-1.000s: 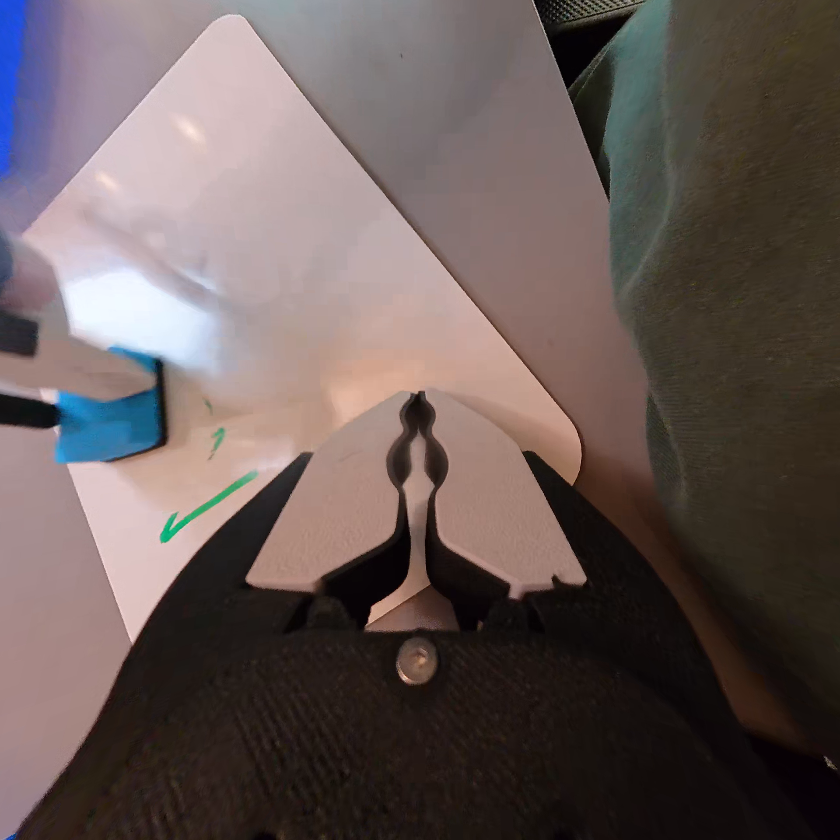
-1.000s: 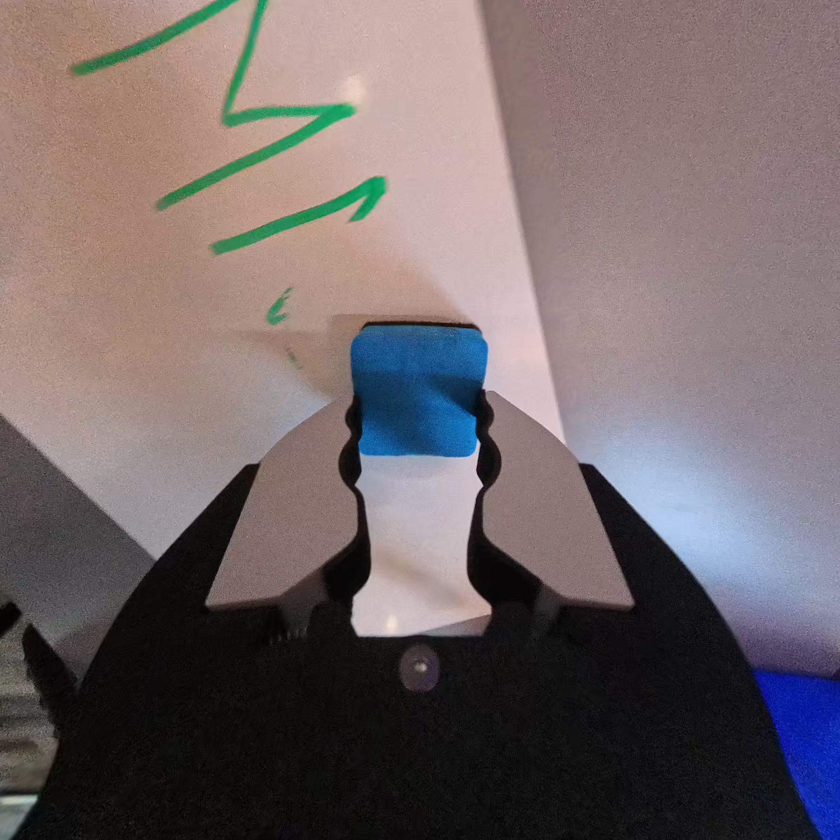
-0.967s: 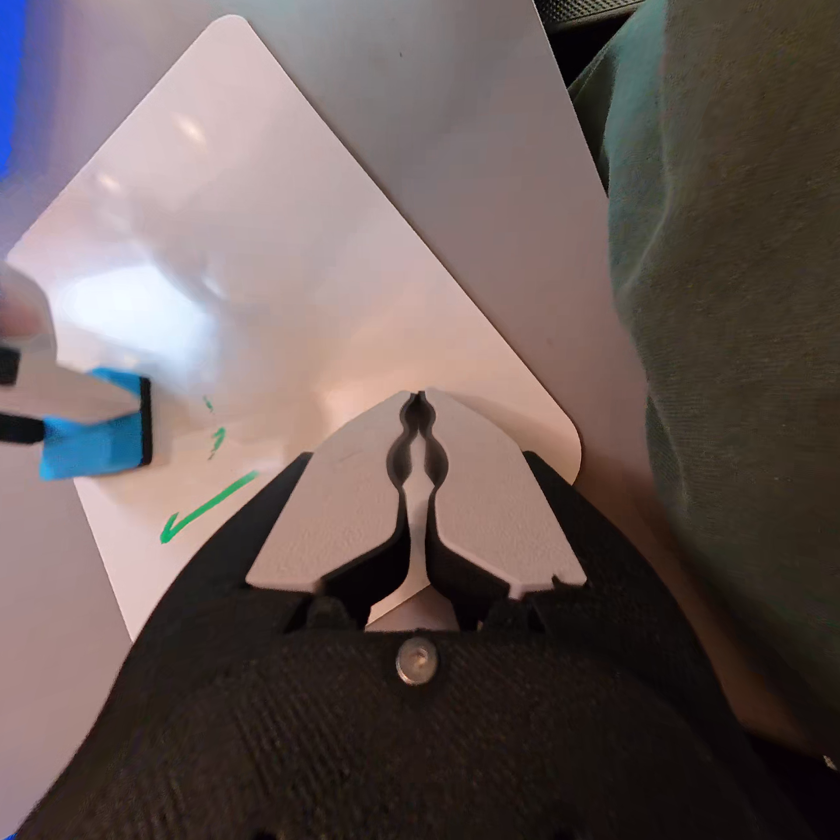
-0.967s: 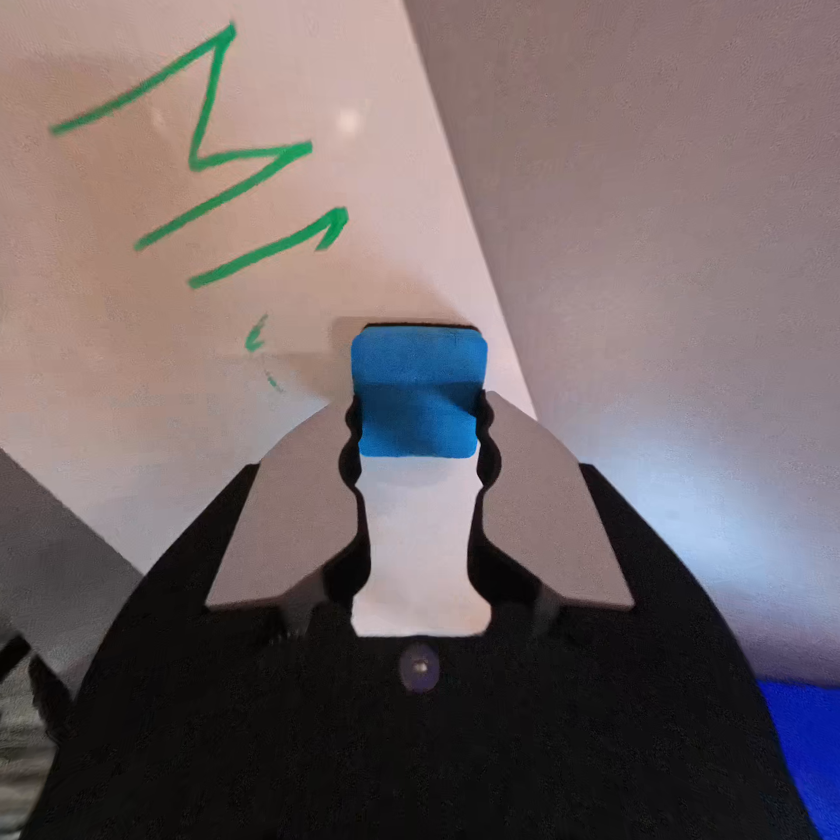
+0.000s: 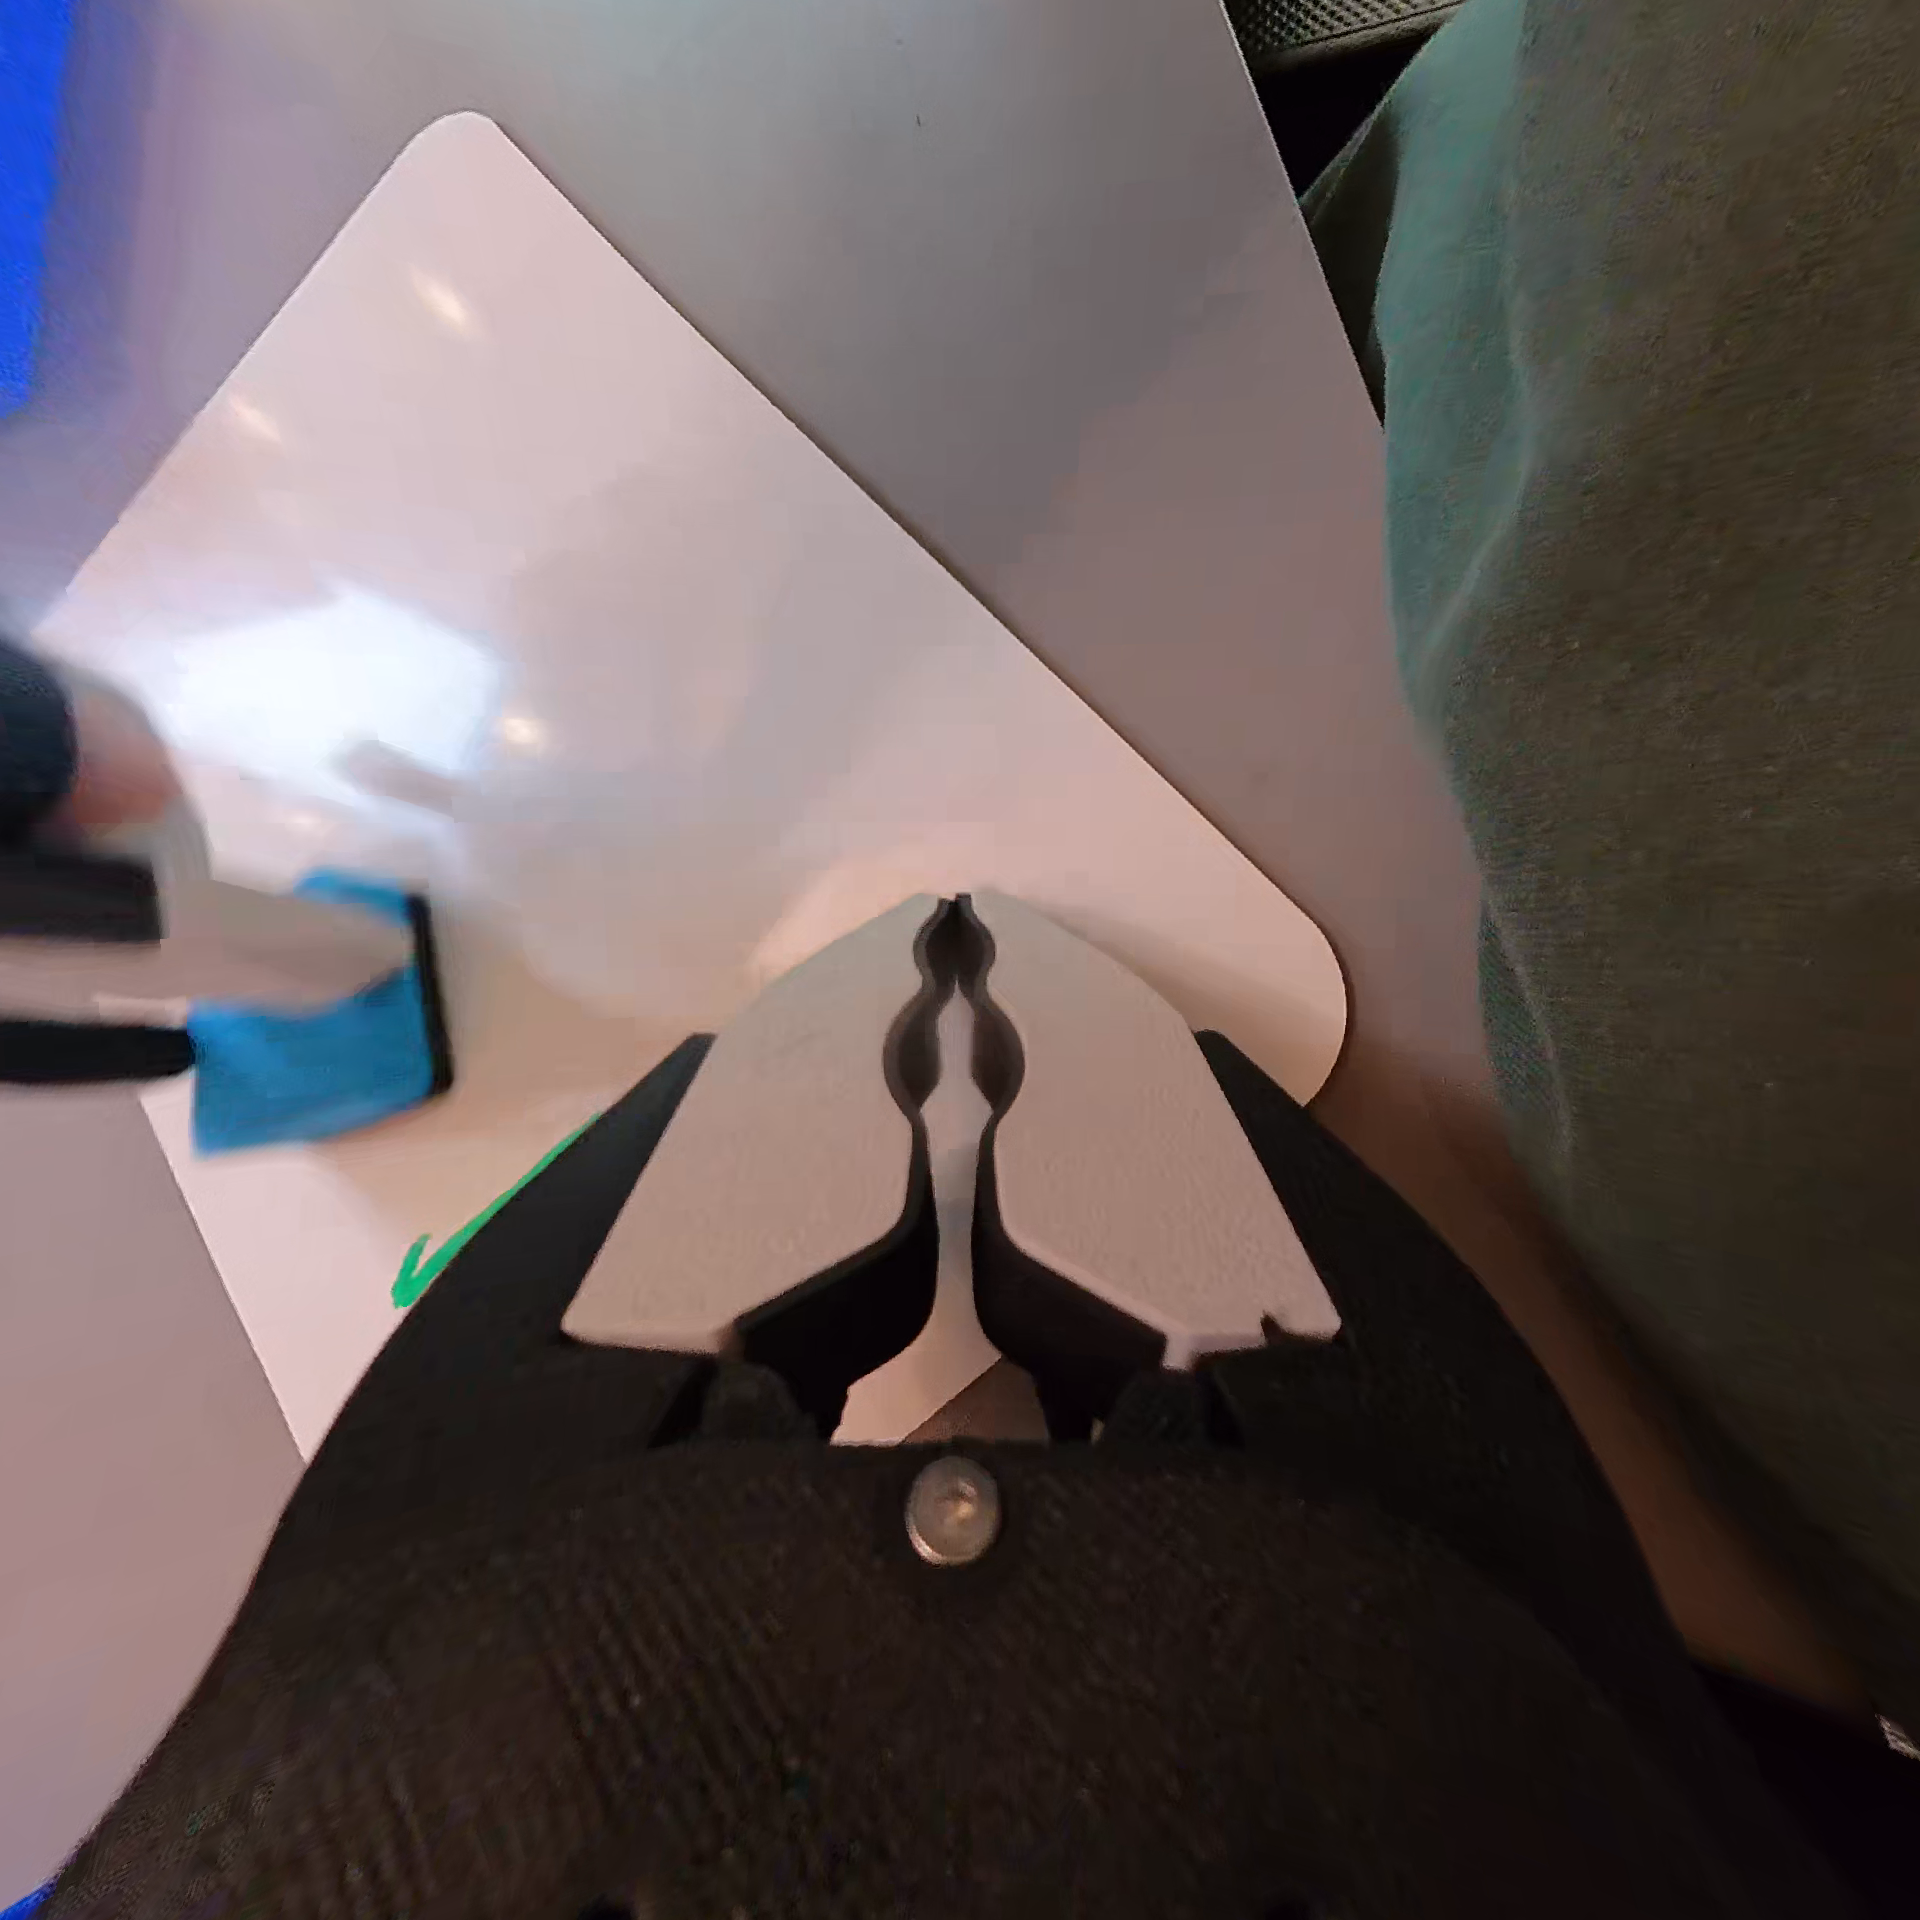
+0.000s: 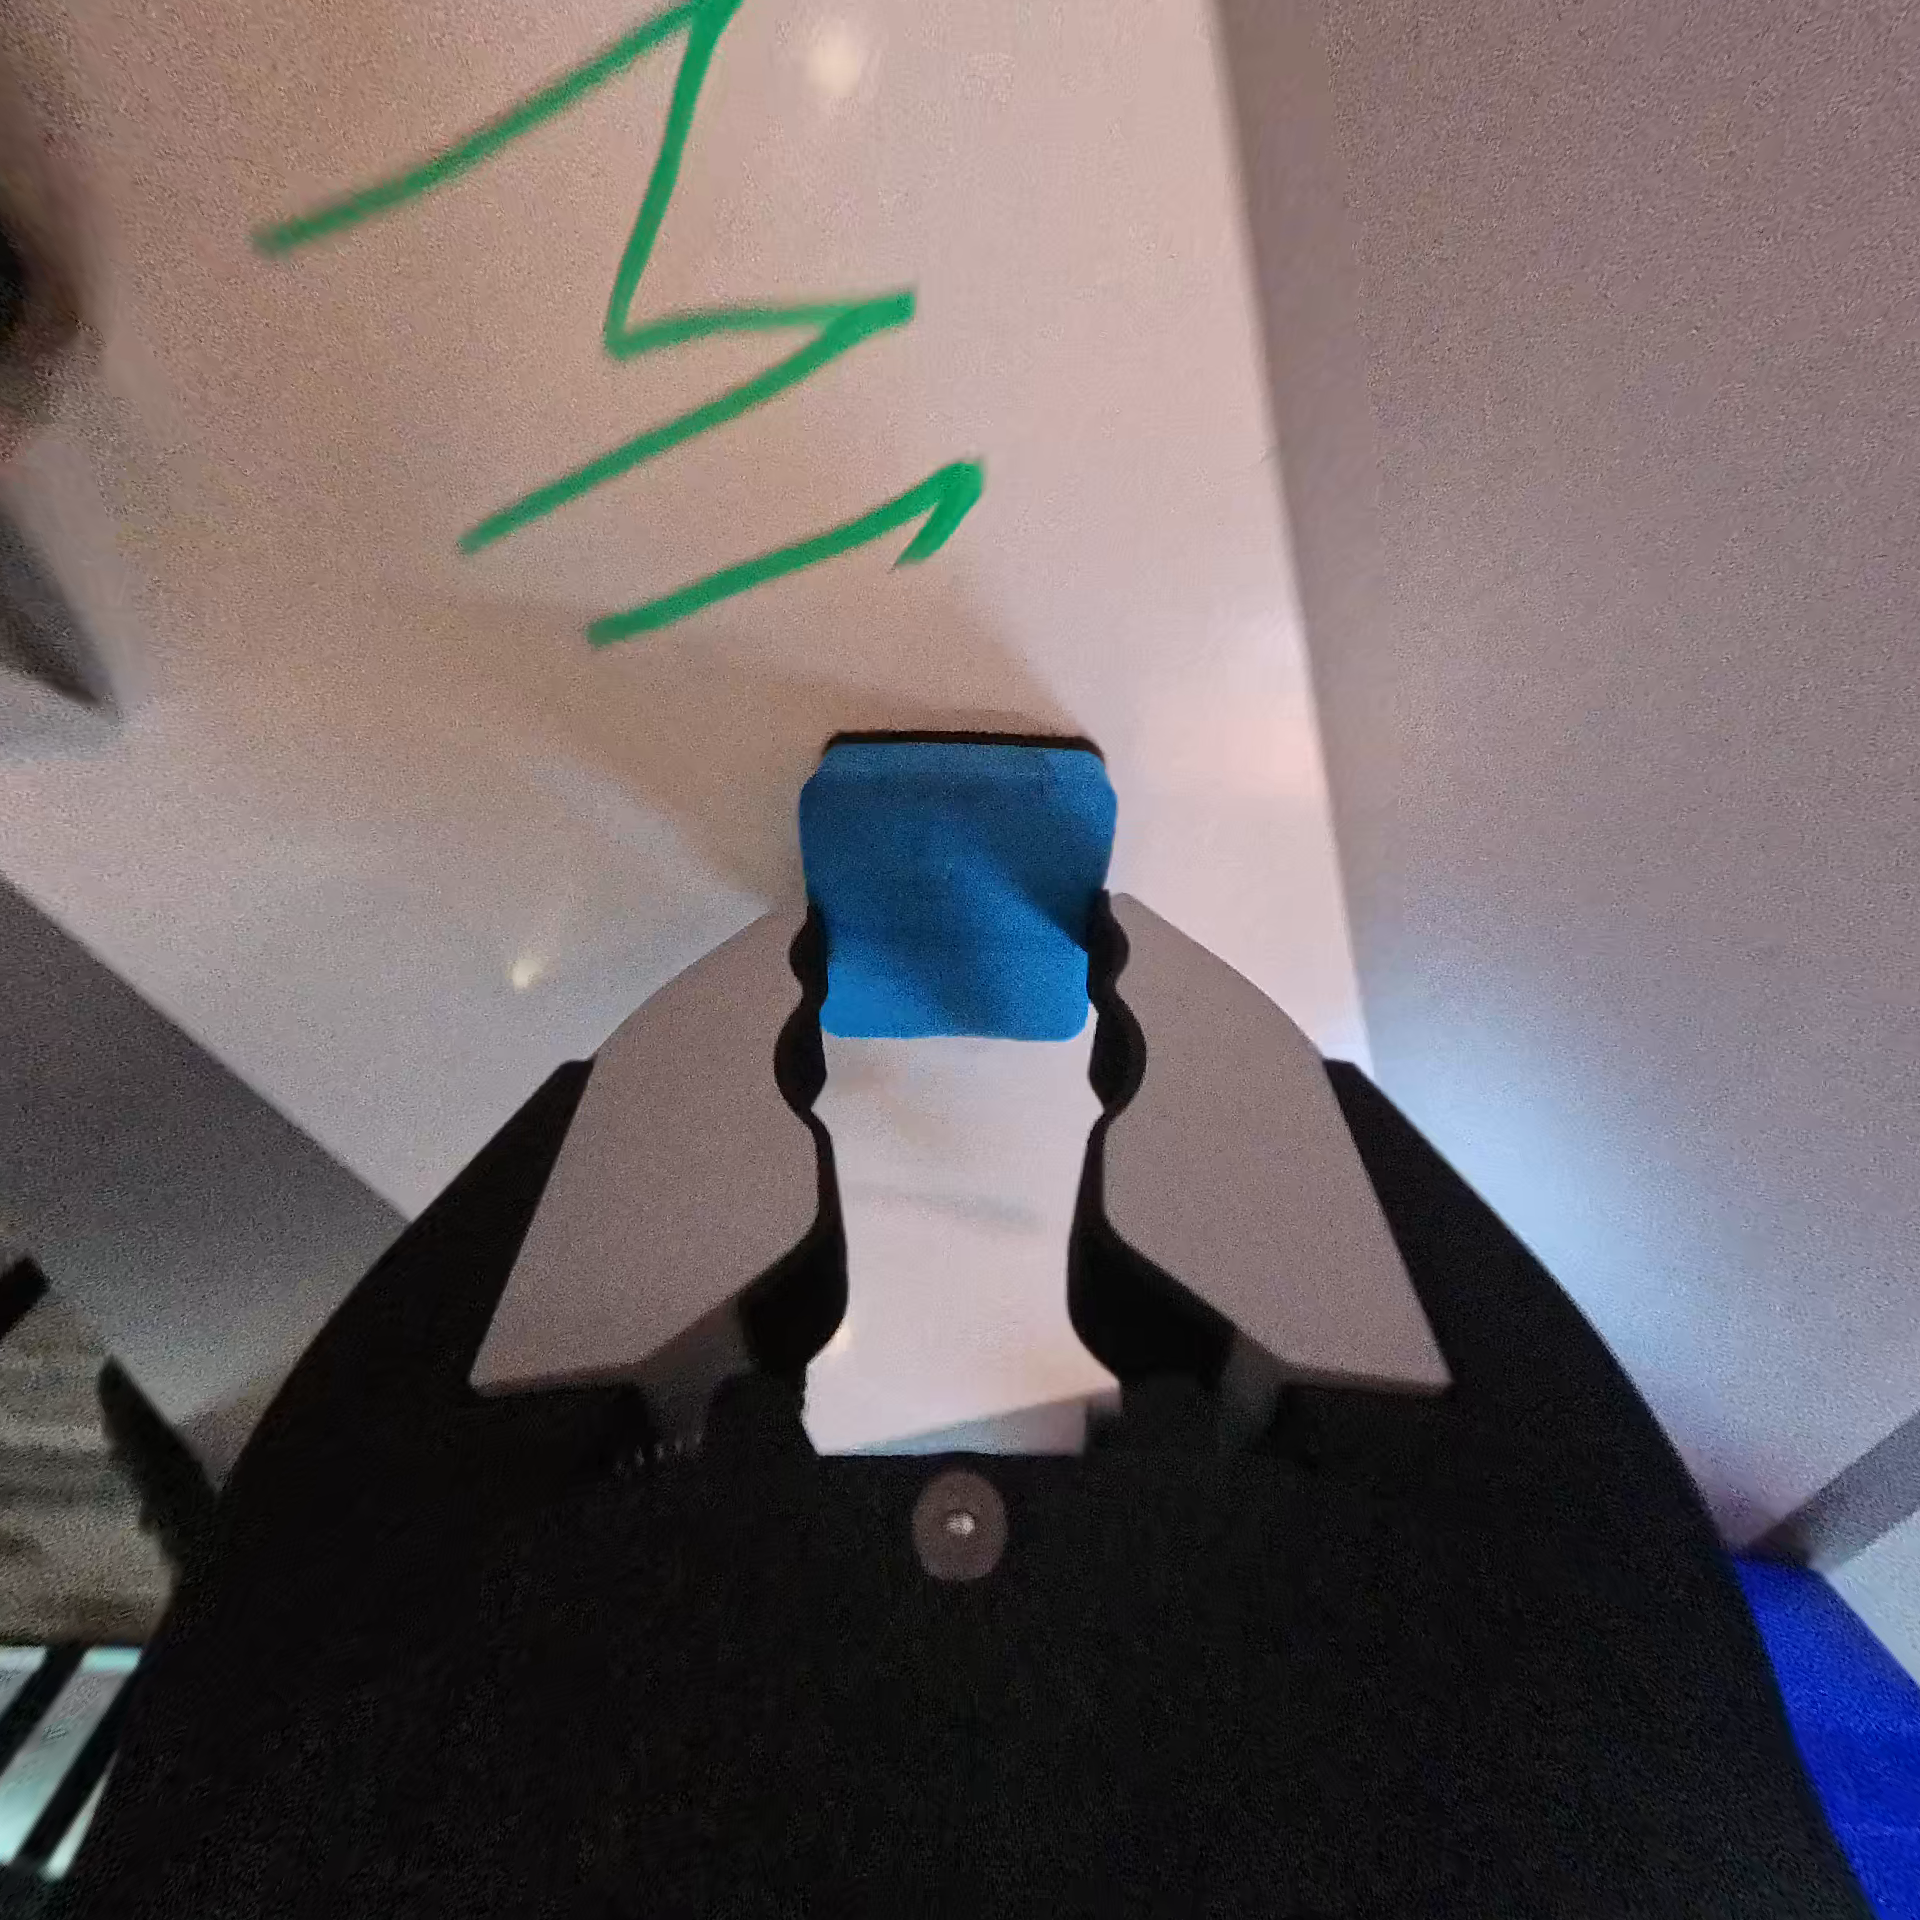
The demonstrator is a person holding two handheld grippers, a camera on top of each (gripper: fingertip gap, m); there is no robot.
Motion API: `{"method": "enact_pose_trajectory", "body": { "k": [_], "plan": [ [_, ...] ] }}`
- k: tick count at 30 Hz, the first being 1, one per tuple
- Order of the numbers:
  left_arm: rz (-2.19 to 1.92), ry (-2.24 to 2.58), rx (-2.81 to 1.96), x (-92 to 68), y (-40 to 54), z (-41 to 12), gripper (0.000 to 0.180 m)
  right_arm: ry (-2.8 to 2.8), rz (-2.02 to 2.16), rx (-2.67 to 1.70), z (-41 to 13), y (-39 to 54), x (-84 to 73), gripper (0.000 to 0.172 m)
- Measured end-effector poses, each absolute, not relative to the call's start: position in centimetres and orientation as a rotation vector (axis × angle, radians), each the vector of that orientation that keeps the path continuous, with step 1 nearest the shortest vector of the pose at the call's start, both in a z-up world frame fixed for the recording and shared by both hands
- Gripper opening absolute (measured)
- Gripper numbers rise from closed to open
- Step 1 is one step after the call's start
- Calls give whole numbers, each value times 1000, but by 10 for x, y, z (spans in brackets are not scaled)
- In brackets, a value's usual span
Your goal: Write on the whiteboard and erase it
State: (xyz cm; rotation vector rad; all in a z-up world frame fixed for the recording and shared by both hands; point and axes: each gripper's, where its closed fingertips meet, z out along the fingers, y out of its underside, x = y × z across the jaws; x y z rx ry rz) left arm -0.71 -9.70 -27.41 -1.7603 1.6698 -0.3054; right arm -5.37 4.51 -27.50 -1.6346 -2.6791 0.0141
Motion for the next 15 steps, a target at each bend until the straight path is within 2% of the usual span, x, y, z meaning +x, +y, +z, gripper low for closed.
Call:
{"method": "enact_pose_trajectory", "body": {
  "k": [3,5,10,15],
  "plan": [
    [-312,1668,-1762,-7,-97,-274,1,-2681,201,-1488,-275,-1,-98,49],
    [-314,1666,-1762,-7,-97,-274,1,-2827,136,-1357,-274,-26,-85,49],
    [-311,1669,-1756,-7,-98,-274,1,-2739,-6,-1544,-273,23,-84,49],
    [-305,1664,-1756,-8,-99,-274,1,-2877,119,-1273,-272,-43,-98,49]
  ]
}}
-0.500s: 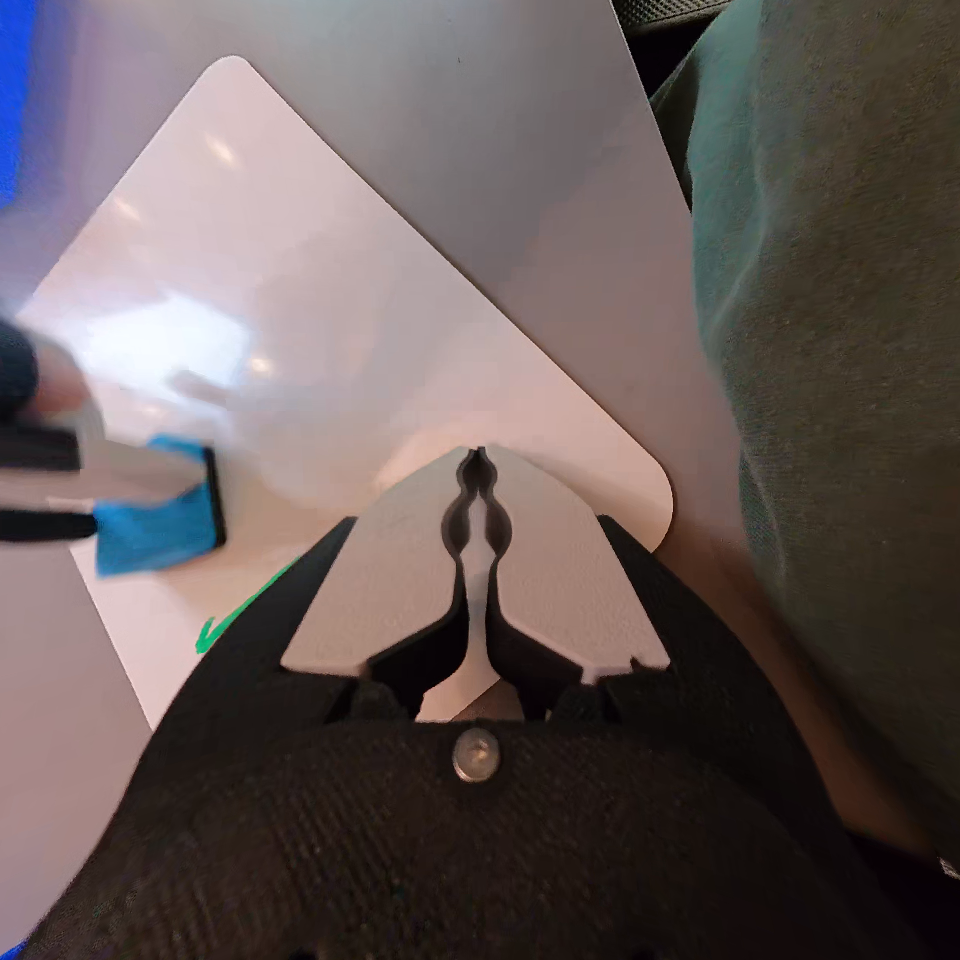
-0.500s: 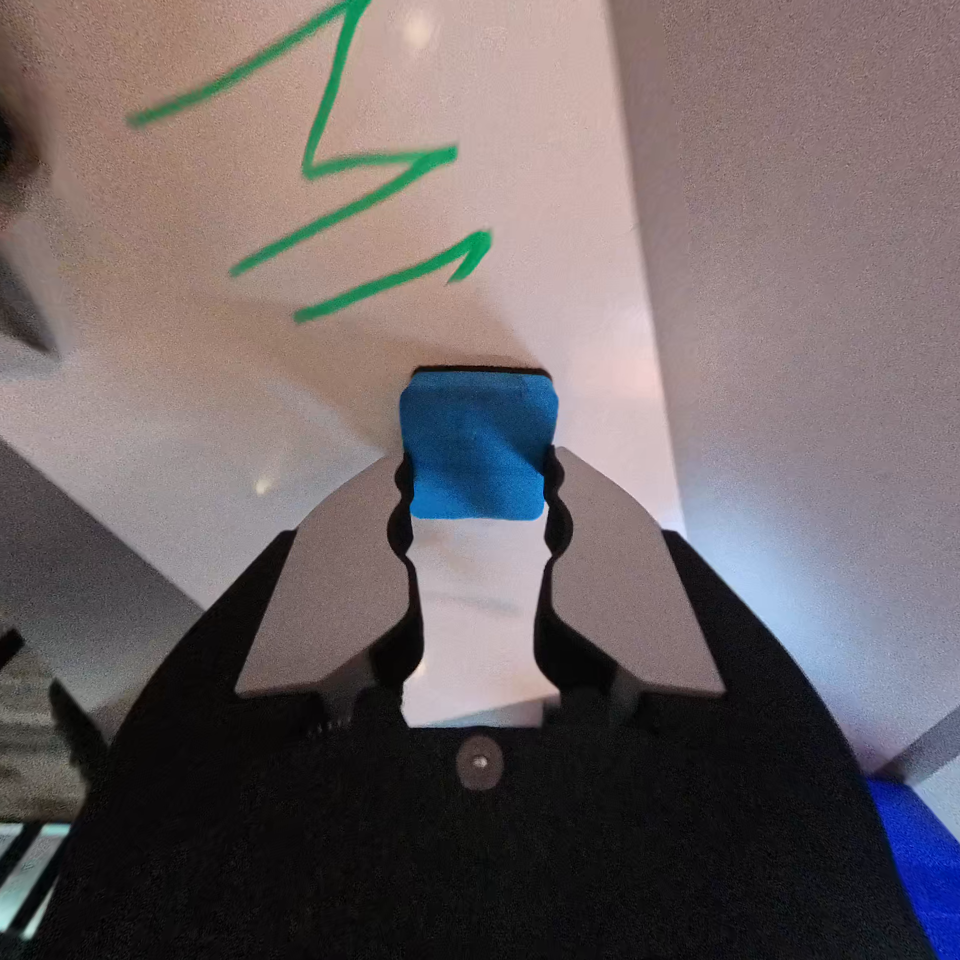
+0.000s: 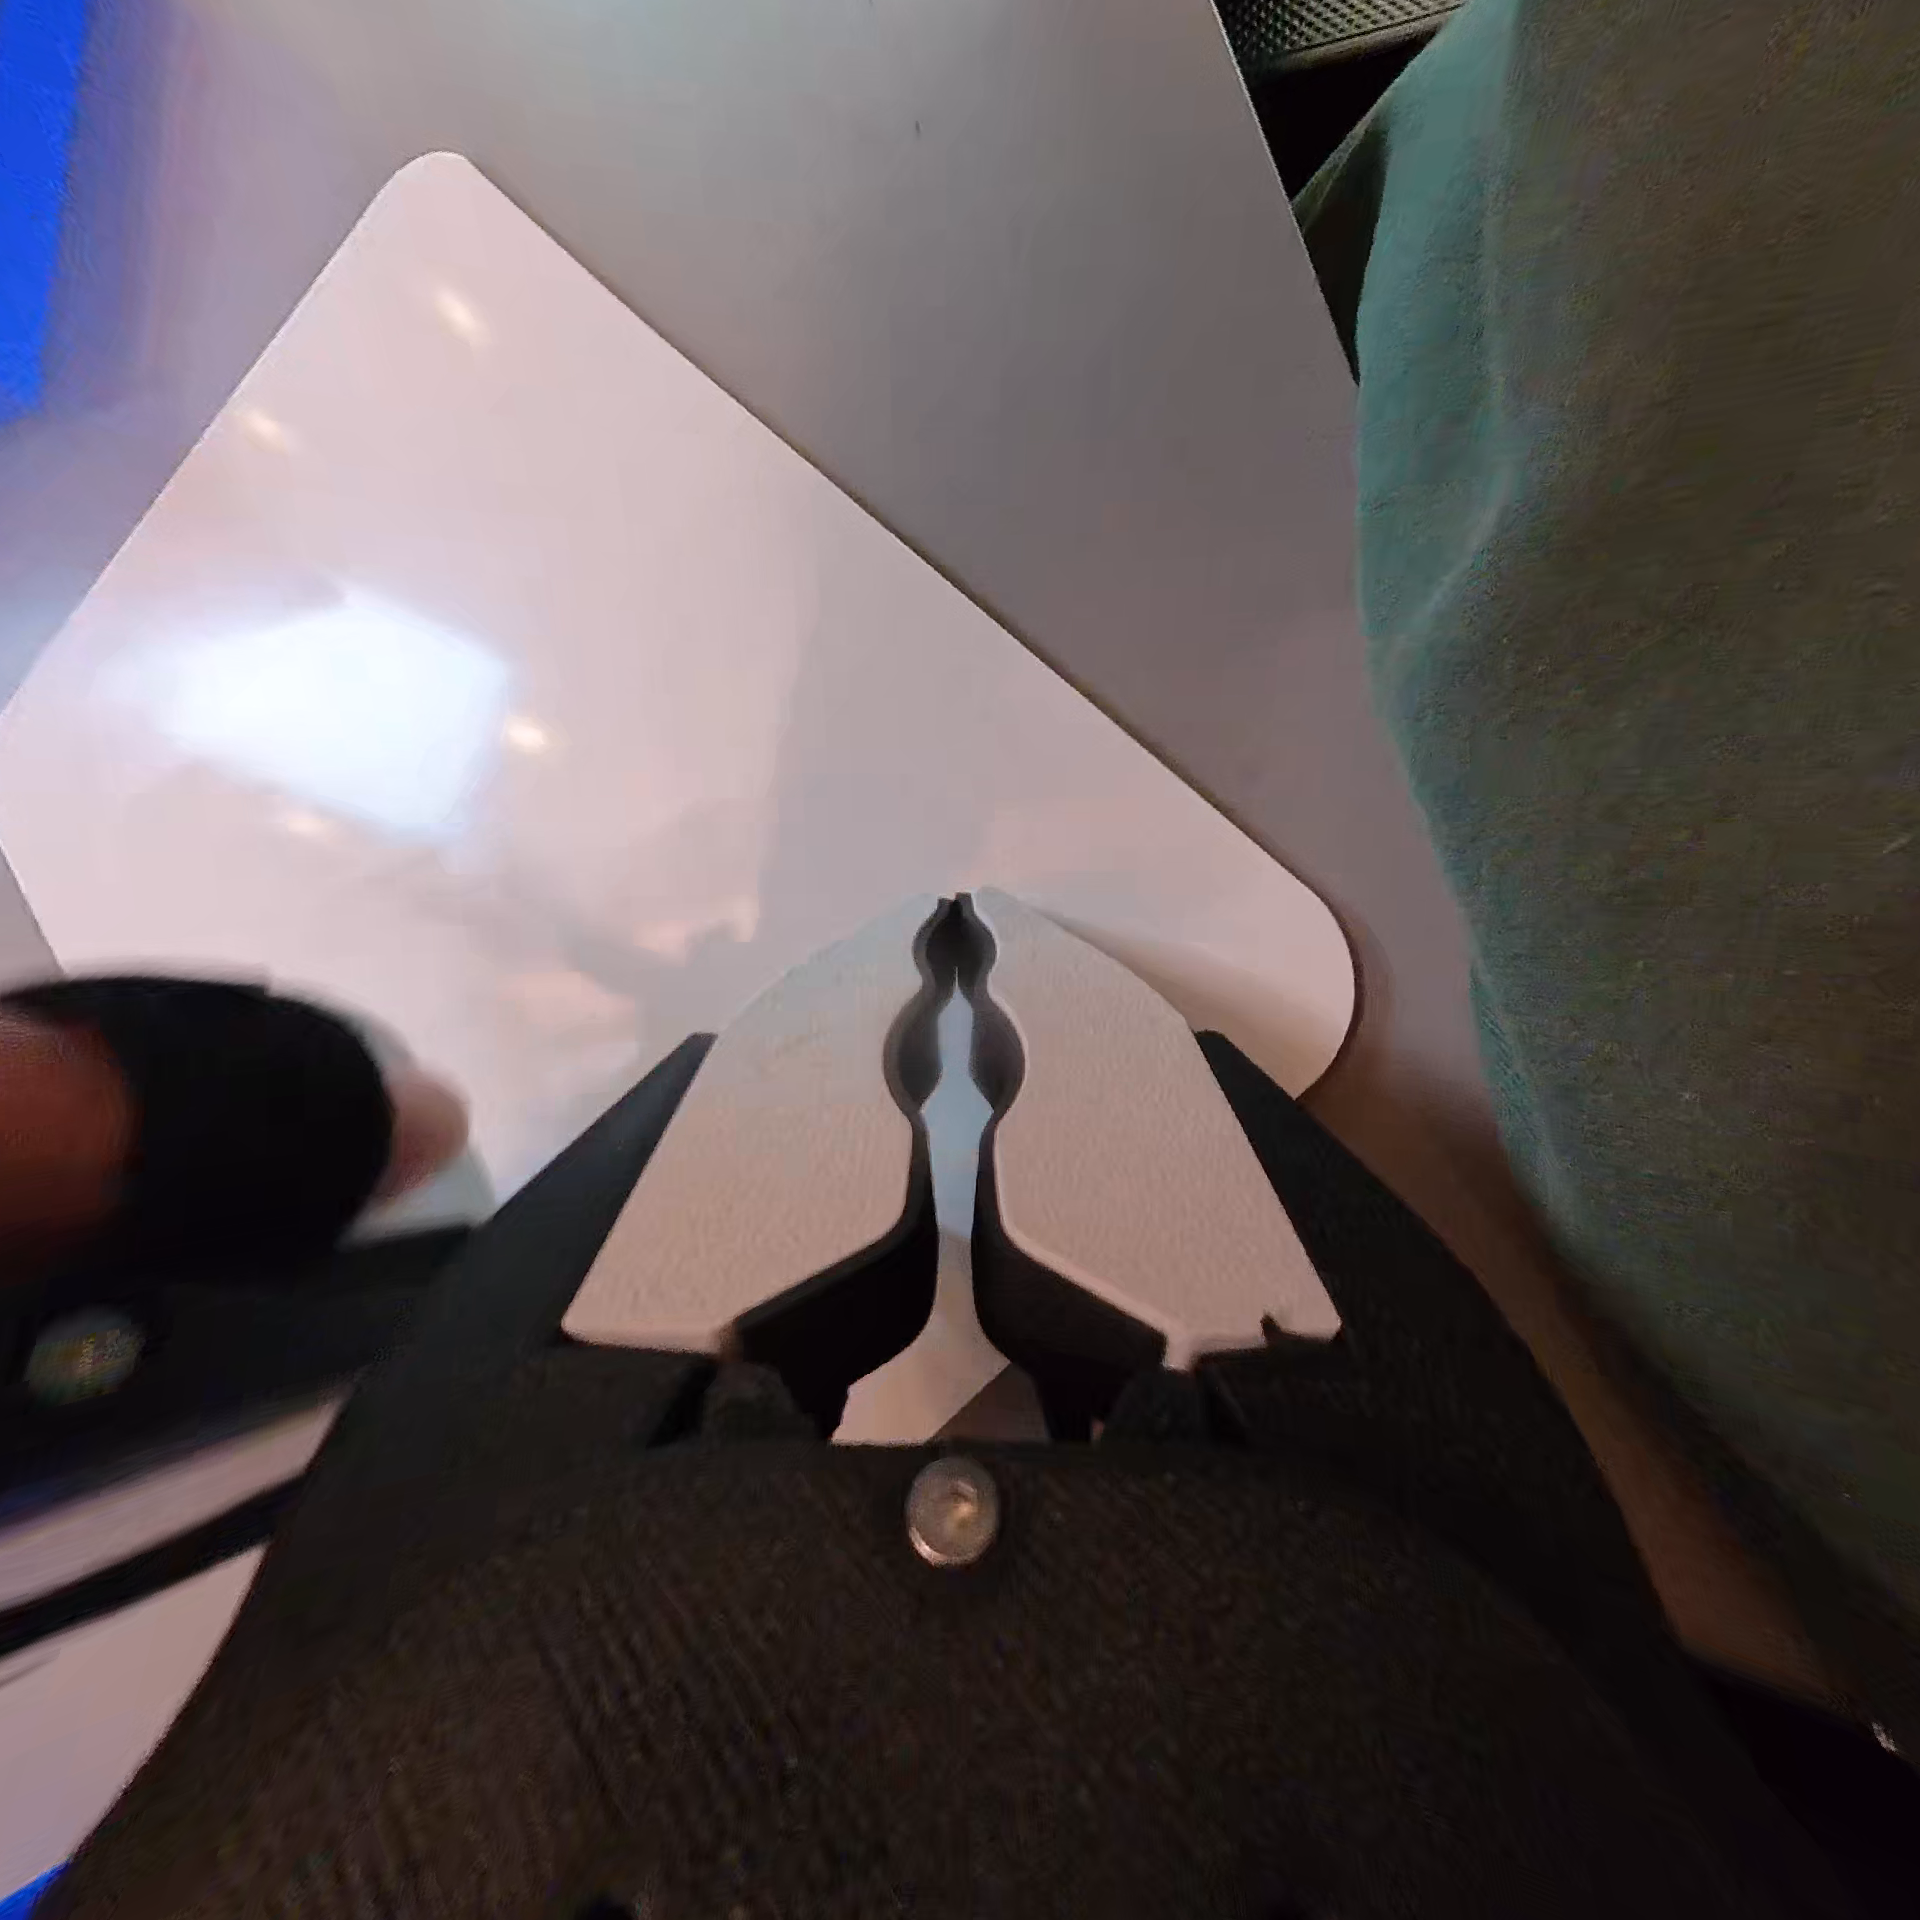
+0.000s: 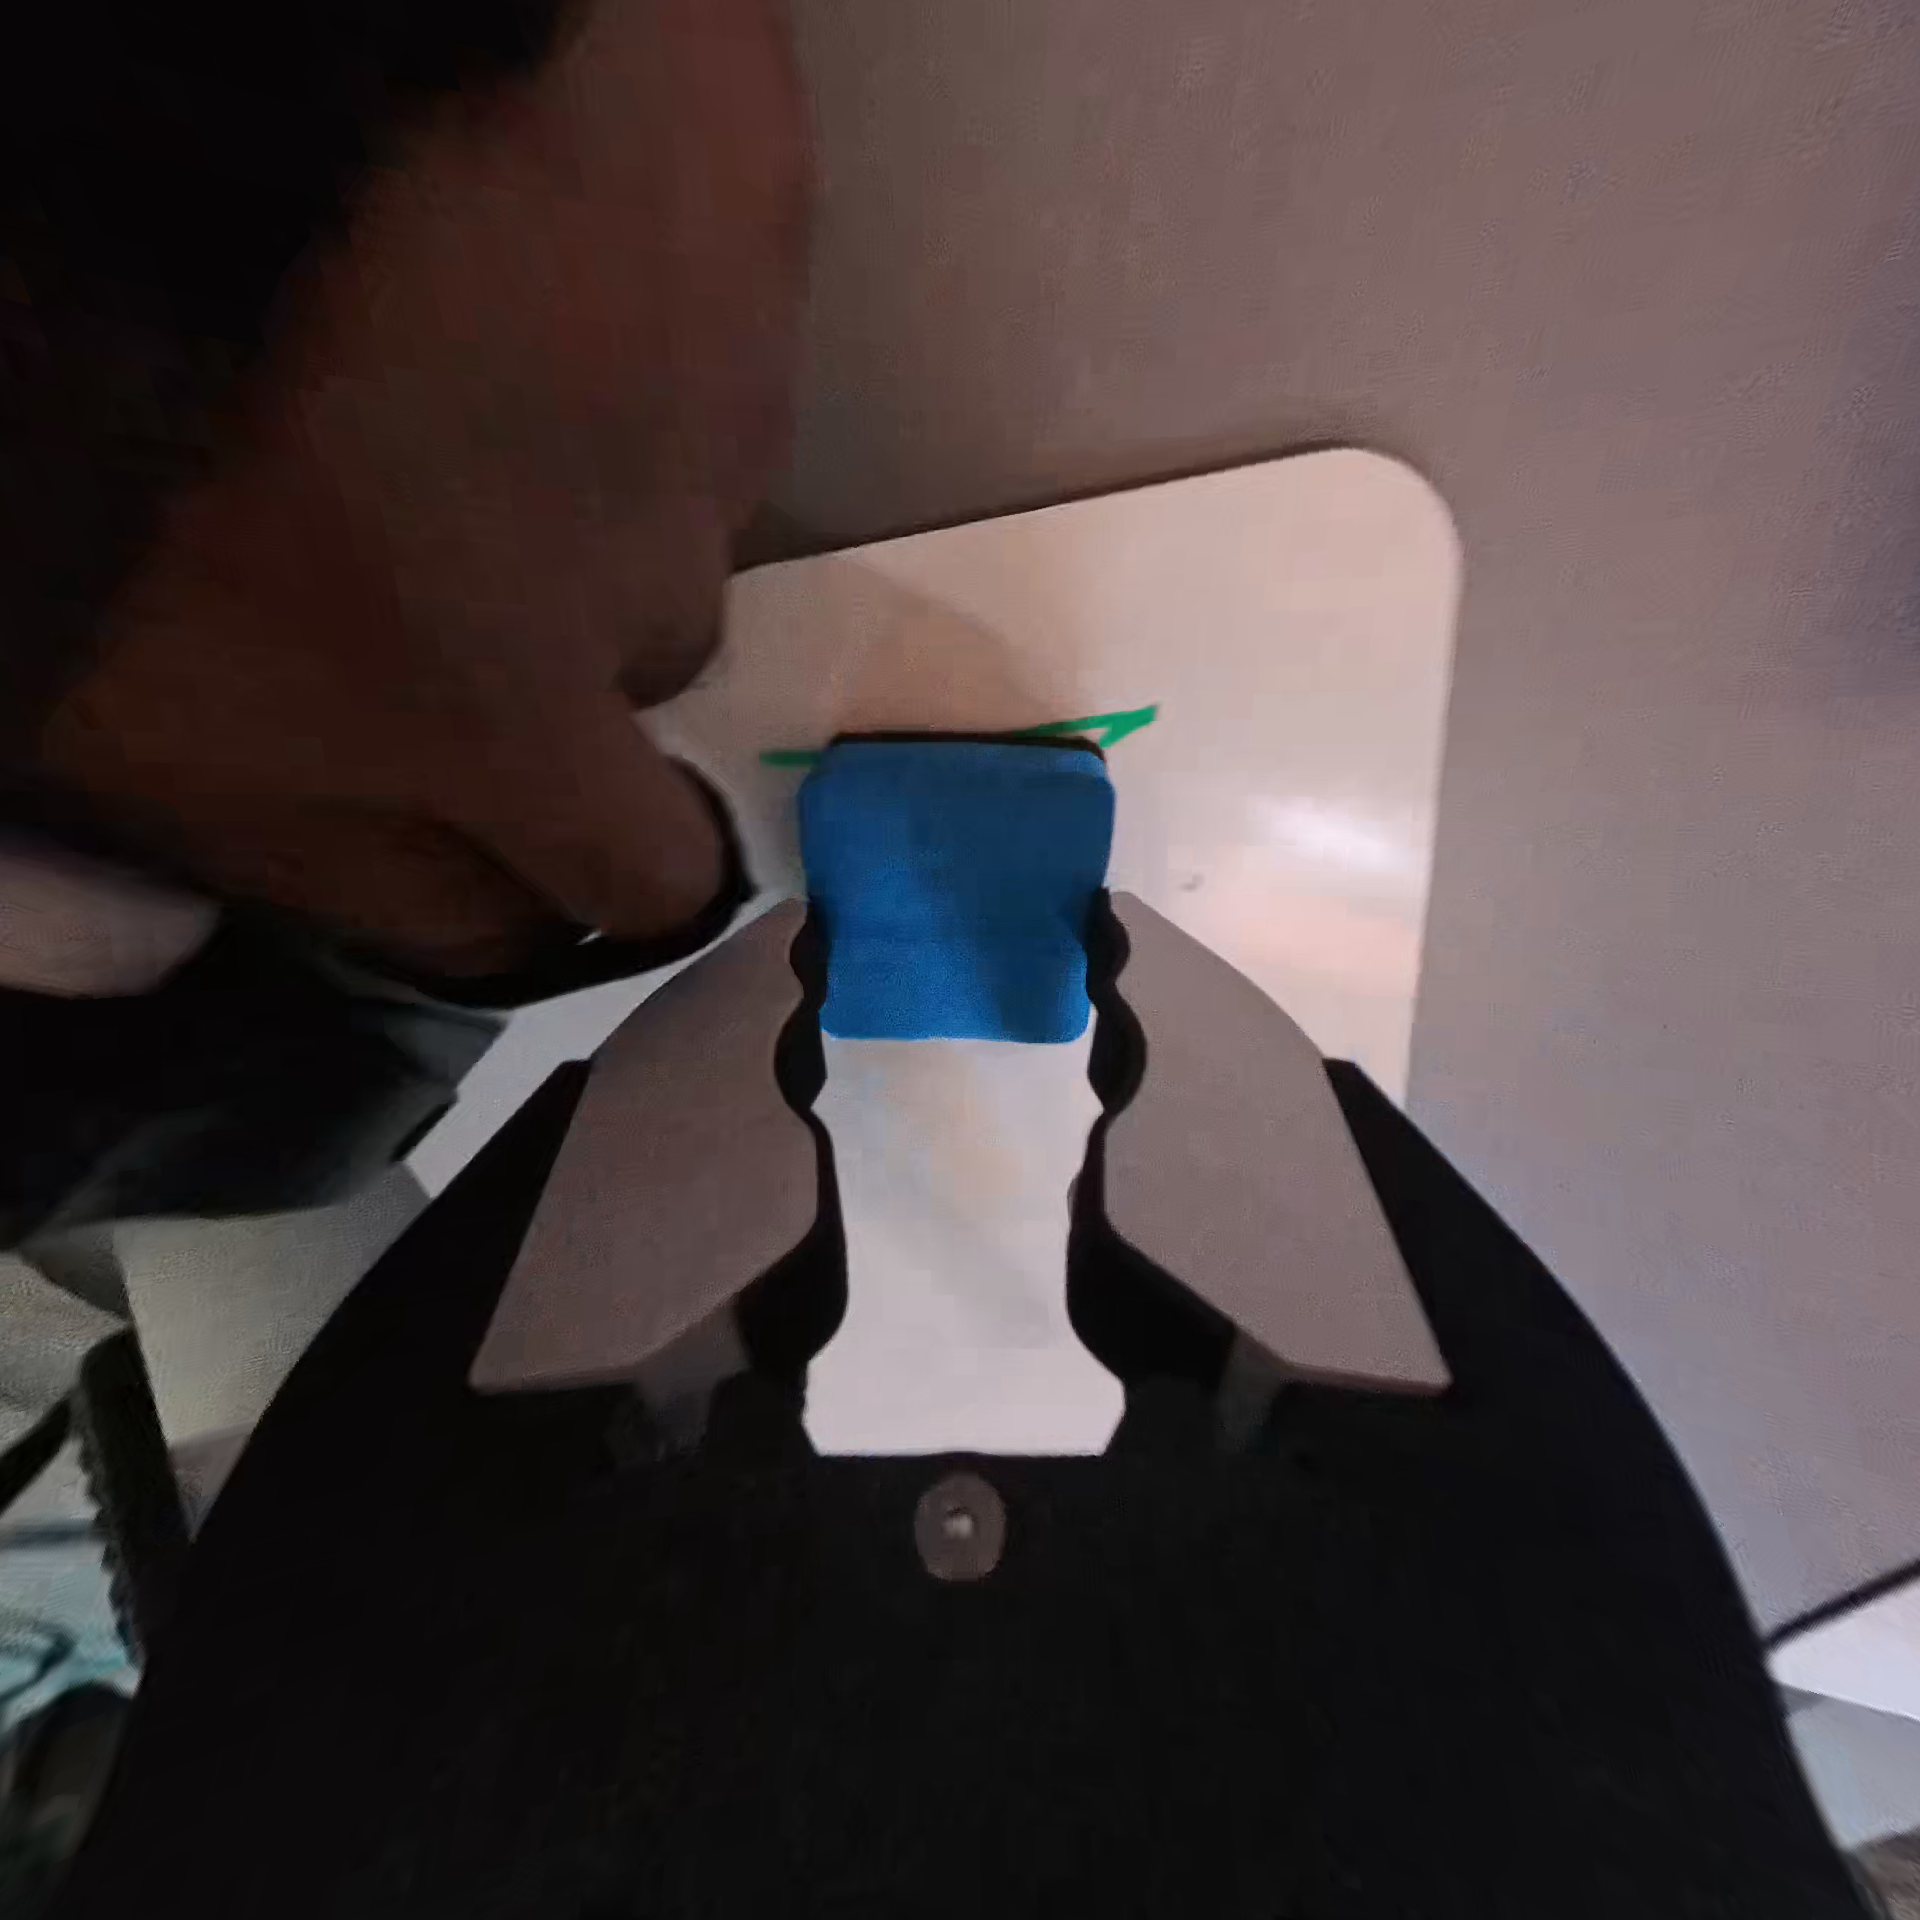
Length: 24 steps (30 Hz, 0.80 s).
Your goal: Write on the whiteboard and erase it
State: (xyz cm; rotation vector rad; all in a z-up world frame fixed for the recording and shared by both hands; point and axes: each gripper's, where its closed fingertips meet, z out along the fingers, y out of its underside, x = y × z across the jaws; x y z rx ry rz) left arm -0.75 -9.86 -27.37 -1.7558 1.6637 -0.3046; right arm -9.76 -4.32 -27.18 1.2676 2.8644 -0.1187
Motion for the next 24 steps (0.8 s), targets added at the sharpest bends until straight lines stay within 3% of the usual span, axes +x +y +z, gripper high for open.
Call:
{"method": "enact_pose_trajectory", "body": {
  "k": [6,9,14,20,24],
  "plan": [
    [-294,1669,-1747,-7,-101,-274,1,2798,-35,1482,-272,1,-120,49],
    [-309,1673,-1748,-7,-102,-274,1,2909,-113,1265,-271,-47,-122,49],
    [-319,1681,-1736,-3,-108,-274,1,2776,69,1398,-271,2,-113,49],
    [-300,1639,-1765,-16,-112,-274,1,2860,-90,1185,-270,-47,-105,49],
    [-273,1598,-1794,-27,-114,-275,1,2814,17,1432,-271,-5,-125,49]
  ]
}}
